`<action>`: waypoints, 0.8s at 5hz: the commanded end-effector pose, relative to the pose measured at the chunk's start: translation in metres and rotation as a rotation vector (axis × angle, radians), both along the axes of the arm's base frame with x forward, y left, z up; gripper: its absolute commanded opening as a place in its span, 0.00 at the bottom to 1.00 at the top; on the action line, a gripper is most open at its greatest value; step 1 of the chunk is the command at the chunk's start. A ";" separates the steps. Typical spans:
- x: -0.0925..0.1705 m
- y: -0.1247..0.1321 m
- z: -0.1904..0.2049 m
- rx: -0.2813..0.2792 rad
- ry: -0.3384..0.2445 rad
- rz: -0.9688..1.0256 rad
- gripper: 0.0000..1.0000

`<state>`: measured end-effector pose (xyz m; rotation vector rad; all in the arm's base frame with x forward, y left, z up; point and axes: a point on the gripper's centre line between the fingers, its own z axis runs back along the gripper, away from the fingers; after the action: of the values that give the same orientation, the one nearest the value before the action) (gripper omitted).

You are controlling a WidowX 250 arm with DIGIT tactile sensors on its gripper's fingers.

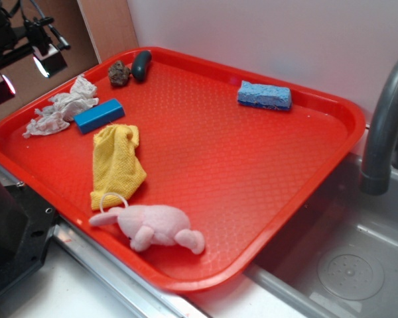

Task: Grab the white paper.

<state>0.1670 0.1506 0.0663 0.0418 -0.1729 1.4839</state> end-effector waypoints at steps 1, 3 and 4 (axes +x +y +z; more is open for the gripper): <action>0.015 -0.021 -0.025 0.039 0.043 -0.095 1.00; 0.015 -0.030 -0.043 0.042 0.117 -0.138 0.00; 0.013 -0.030 -0.025 0.026 0.115 -0.263 0.00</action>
<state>0.1902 0.1172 0.0282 0.1314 -0.0389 1.2015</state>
